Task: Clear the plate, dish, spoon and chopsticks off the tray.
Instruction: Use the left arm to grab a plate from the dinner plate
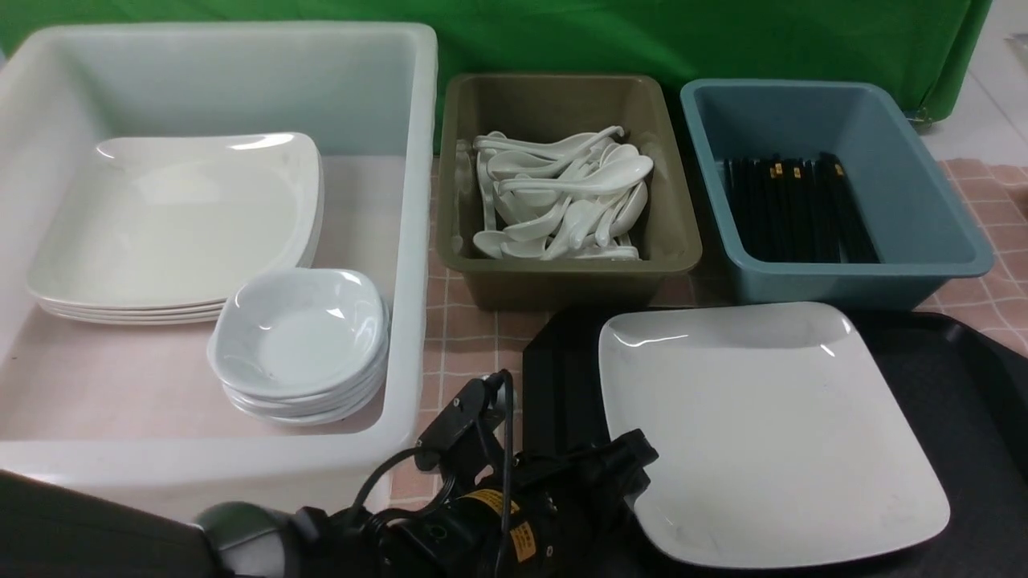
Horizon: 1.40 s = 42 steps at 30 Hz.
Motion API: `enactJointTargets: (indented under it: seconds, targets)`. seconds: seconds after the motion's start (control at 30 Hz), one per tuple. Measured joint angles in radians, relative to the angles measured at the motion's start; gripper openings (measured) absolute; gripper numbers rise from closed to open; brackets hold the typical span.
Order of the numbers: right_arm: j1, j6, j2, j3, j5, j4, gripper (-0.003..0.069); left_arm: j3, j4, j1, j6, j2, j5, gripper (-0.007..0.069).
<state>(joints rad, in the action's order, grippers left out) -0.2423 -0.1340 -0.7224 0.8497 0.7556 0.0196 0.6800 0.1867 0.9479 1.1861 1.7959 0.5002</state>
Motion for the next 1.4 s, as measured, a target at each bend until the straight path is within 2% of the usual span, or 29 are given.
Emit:
enactJointTargets:
  seconds: [0.13, 0.17, 0.2, 0.23, 0.27, 0.3, 0.33, 0.4, 0.47, 0.6, 0.63, 0.67, 0.7, 0.73, 0.77, 0.83, 0.87, 1.13, 1.4]
  targets:
    - [0.0, 0.0, 0.0, 0.0, 0.0, 0.0, 0.003, 0.034, -0.108, 0.0, 0.052, 0.0, -0.074, 0.0038]
    - [0.0, 0.0, 0.0, 0.0, 0.0, 0.0, 0.003, 0.068, -0.223, 0.0, 0.12, -0.003, -0.129, 0.0032]
    - [0.0, 0.0, 0.0, 0.0, 0.0, 0.0, 0.003, 0.068, -0.239, 0.0, 0.132, -0.004, -0.139, 0.0031]
    - [0.0, 0.0, 0.0, 0.0, 0.001, 0.0, 0.003, 0.122, -0.388, 0.0, 0.237, -0.011, -0.242, 0.0029]
    - [0.0, 0.0, 0.0, 0.0, 0.001, 0.0, 0.003, 0.144, -0.451, 0.002, 0.291, -0.019, -0.292, 0.0029]
    - [0.0, 0.0, 0.0, 0.0, 0.001, 0.0, 0.003, 0.149, -0.465, 0.003, 0.291, -0.019, -0.305, 0.0029]
    - [0.0, 0.0, 0.0, 0.0, 0.001, 0.0, 0.003, 0.182, -0.542, 0.007, 0.345, -0.032, -0.381, 0.0029]
    - [0.0, 0.0, 0.0, 0.0, 0.001, 0.0, 0.003, 0.216, -0.591, 0.012, 0.368, -0.058, -0.456, 0.0034]
    - [0.0, 0.0, 0.0, 0.0, 0.001, 0.0, 0.003, 0.247, -0.594, 0.022, 0.339, -0.099, -0.519, 0.0066]
    - [0.0, 0.0, 0.0, 0.0, 0.002, 0.0, 0.003, 0.273, -0.472, 0.031, 0.19, -0.15, -0.653, 0.0146]
    - [0.0, 0.0, 0.0, 0.0, 0.002, 0.0, 0.003, 0.286, -0.342, 0.031, 0.048, -0.166, -0.748, 0.0192]
    - [0.0, 0.0, 0.0, 0.0, 0.002, 0.0, 0.003, 0.297, -0.274, 0.028, -0.049, -0.171, -0.797, 0.0212]
    - [0.0, 0.0, 0.0, 0.0, 0.002, 0.0, 0.003, 0.306, -0.204, 0.023, -0.1, -0.173, -0.849, 0.0232]
    - [0.0, 0.0, 0.0, 0.0, 0.002, -0.002, 0.003, 0.332, 0.019, 0.002, -0.338, -0.175, -1.004, 0.0288]
    - [0.0, 0.0, 0.0, 0.0, 0.002, -0.002, 0.003, 0.334, 0.038, 0.0, -0.358, -0.175, -1.016, 0.0293]
    - [0.0, 0.0, 0.0, 0.0, 0.002, -0.004, 0.003, 0.345, 0.191, -0.021, -0.524, -0.174, -1.07, 0.0333]
    - [0.0, 0.0, 0.0, 0.0, 0.002, -0.005, 0.003, 0.347, 0.219, -0.025, -0.558, -0.171, -1.067, 0.0343]
    - [0.0, 0.0, 0.0, 0.0, 0.002, -0.007, 0.003, 0.352, 0.303, -0.03, -0.585, -0.067, -0.978, 0.0358]
    - [0.0, 0.0, 0.0, 0.0, 0.003, -0.009, 0.003, 0.352, 0.319, -0.033, -0.578, 0.041, -0.775, 0.0388]
